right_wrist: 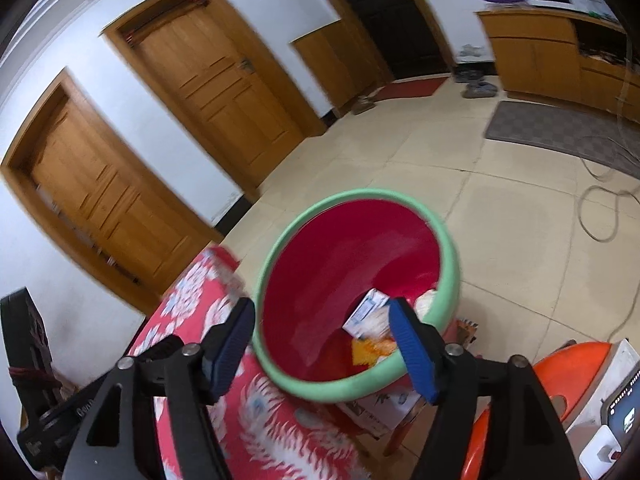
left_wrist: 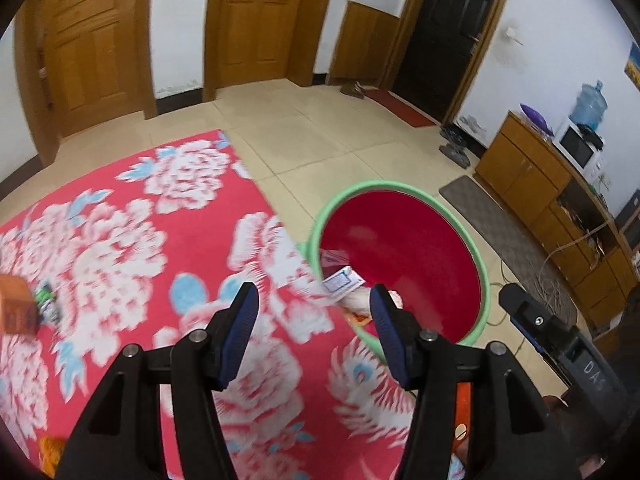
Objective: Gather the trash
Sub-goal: 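Move both open tools back over the table, then grasp the orange cloth with the left tool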
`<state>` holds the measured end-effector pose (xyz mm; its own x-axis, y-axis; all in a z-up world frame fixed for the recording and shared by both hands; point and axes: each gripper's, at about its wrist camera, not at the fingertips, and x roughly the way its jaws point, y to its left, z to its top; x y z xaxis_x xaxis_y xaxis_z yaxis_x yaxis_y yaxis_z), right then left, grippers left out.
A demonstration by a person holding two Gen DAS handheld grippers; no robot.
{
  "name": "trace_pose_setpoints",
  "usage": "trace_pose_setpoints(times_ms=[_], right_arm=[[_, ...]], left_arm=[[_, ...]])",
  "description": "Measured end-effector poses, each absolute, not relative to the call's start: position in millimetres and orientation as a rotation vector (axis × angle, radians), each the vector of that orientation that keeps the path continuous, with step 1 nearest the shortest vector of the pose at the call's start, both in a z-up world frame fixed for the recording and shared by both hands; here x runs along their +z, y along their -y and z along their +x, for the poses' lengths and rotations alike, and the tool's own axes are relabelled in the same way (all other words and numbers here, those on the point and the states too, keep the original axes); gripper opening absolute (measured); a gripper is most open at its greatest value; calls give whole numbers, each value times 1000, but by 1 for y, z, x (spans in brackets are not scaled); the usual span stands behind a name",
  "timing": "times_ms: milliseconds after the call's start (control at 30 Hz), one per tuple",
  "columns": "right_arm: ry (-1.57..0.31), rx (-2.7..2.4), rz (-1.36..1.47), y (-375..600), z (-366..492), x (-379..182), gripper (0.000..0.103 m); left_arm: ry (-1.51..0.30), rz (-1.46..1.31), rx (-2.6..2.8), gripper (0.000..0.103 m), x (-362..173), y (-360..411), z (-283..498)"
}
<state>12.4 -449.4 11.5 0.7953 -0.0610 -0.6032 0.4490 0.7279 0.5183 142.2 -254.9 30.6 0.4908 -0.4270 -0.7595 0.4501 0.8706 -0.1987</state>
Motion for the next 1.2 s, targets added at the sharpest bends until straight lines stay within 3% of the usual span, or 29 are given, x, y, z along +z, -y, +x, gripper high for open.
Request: trace_pose_setpoints(times_ms=[733, 1200], right_arm=[[-639, -66, 544, 351, 6, 39, 73], [-701, 35, 477, 296, 13, 38, 73]], left_arm=[[-903, -71, -237, 59, 33, 86, 96], [-969, -177, -87, 59, -6, 6, 79]])
